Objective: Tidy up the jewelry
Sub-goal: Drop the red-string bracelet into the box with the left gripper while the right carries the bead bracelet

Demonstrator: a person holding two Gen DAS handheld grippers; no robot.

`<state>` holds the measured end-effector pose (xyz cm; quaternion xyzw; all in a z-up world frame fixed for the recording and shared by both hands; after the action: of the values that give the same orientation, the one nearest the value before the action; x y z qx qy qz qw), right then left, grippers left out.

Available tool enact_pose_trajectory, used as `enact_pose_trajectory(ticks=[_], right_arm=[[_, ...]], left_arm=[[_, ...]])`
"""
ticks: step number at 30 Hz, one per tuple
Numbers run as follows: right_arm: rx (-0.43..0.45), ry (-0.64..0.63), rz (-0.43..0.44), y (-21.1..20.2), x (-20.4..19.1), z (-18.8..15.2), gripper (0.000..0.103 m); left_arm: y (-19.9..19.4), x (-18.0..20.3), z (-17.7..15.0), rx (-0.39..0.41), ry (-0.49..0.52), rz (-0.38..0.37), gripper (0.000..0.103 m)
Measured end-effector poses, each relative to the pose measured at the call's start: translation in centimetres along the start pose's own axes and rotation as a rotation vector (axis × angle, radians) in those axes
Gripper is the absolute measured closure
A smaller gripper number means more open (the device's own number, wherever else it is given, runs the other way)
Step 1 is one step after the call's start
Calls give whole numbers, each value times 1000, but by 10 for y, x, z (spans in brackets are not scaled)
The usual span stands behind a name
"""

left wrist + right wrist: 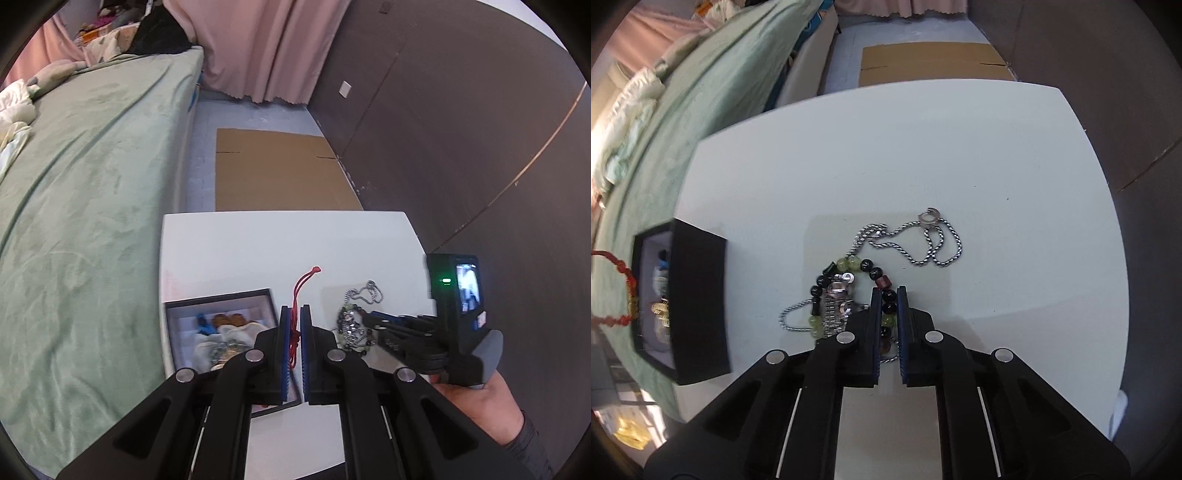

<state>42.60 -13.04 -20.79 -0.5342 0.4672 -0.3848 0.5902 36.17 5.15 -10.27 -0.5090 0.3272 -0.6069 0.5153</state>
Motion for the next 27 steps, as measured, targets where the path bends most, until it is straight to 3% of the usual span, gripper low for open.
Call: enact_pose_trajectory(ticks=[11, 23, 25, 27], right_arm=[[116, -53, 80, -55, -21, -10, 95], [226, -175, 179, -114, -79, -27, 95], [231, -202, 202, -120, -92, -30, 95], [232, -224, 218, -124, -105, -32, 95]], left_arm=[[-1, -36, -11, -4, -73, 3, 100], [16, -62, -26, -56, -139, -2, 97], [14, -68, -28, -50, -155, -1, 87], [8, -75, -31, -27, -168, 7, 53]])
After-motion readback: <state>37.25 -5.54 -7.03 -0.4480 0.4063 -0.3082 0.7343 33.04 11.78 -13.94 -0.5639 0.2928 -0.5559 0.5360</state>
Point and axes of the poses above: each gripper's, at about its wrist camera, not at the fingertips, and y roughly the way its jaws point, x to its right, z to its top, the point moved 4 cm from there along y, roughly the way its jaws point, and after that the axes turned 15 degrees about -x, right-handed, at the moved point
